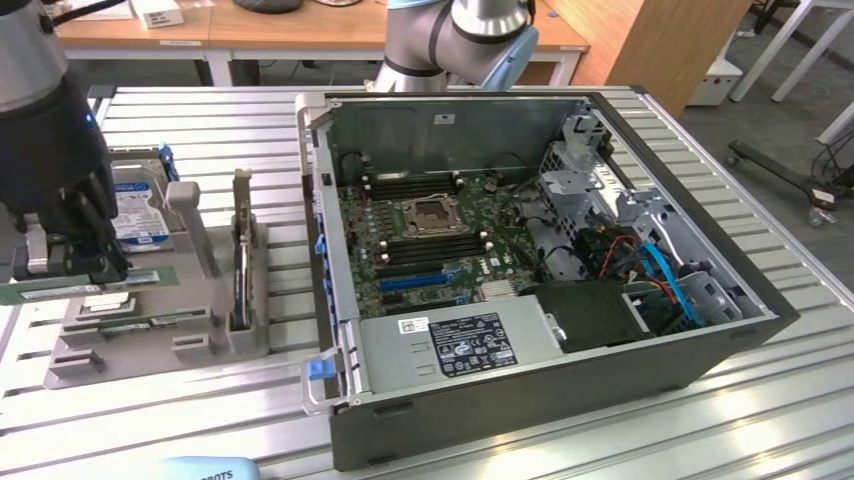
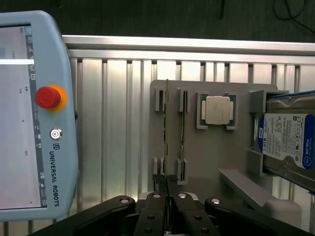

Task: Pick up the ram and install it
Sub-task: 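Pick up the ram and move it above insertion slot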

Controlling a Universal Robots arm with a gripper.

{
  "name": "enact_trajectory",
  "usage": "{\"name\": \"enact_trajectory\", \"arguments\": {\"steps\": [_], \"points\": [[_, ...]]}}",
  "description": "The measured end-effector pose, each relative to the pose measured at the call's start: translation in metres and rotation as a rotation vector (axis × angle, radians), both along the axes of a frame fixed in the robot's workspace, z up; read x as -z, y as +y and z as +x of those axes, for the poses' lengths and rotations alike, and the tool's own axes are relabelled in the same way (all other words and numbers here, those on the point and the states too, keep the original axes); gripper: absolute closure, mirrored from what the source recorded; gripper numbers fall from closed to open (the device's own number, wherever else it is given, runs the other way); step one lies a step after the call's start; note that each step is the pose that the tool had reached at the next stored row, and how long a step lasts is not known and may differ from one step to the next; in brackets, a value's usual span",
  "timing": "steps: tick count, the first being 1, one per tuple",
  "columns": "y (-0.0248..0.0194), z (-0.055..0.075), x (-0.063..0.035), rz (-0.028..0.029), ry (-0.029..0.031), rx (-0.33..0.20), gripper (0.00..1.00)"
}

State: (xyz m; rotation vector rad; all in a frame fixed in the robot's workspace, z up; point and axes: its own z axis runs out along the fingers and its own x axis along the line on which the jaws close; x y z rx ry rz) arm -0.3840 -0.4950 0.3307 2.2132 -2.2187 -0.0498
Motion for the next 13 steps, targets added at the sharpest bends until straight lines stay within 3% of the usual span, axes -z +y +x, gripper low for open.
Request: {"name": "enact_trajectory", "arguments": {"steps": [5,8,13], "points": [[0.0,0.001,-0.0124,0.0001,0.0,0.0,0.89],[0.0,0.003,-0.0414,0.0005,0.0001,0.0,0.89],[0.0,0.004,-0.0525,0.0007,0.0,0.0,0.89]]}}
